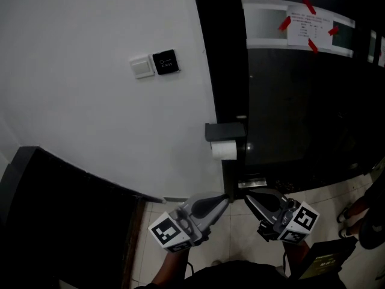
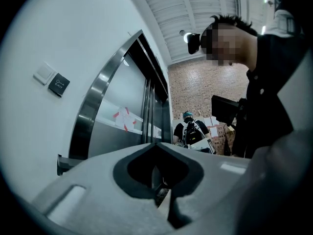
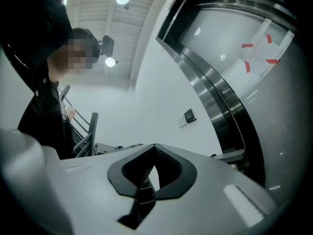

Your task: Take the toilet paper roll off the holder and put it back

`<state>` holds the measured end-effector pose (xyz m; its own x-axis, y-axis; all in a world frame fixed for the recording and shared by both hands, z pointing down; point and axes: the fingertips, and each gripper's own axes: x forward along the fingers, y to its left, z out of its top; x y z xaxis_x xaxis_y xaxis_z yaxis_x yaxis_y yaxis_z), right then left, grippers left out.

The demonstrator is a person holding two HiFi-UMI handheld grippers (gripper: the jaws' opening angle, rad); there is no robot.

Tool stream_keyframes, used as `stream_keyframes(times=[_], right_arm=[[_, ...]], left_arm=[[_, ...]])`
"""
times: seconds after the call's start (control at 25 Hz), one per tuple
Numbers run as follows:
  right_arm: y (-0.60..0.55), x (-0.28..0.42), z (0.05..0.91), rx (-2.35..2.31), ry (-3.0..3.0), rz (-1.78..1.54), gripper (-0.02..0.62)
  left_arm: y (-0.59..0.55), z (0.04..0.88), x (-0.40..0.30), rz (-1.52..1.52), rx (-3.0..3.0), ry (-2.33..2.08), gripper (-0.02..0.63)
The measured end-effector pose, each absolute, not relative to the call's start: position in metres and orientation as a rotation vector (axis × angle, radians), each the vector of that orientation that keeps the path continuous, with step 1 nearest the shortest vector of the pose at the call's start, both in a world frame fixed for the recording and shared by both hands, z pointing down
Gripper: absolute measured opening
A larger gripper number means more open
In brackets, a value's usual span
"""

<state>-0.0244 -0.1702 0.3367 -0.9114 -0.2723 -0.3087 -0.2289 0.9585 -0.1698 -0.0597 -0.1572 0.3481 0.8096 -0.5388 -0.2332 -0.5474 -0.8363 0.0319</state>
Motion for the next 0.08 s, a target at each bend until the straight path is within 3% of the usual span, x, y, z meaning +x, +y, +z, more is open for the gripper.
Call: stream_keyframes(times=[0.08], right_arm=[[-0.1677, -0.0236, 0.3422, -0.364, 2.790, -0.203, 0.002]], left_arm=[[-0.1544, 0.3466, -0.0598, 0.373, -2.954, 0.885, -0.005]])
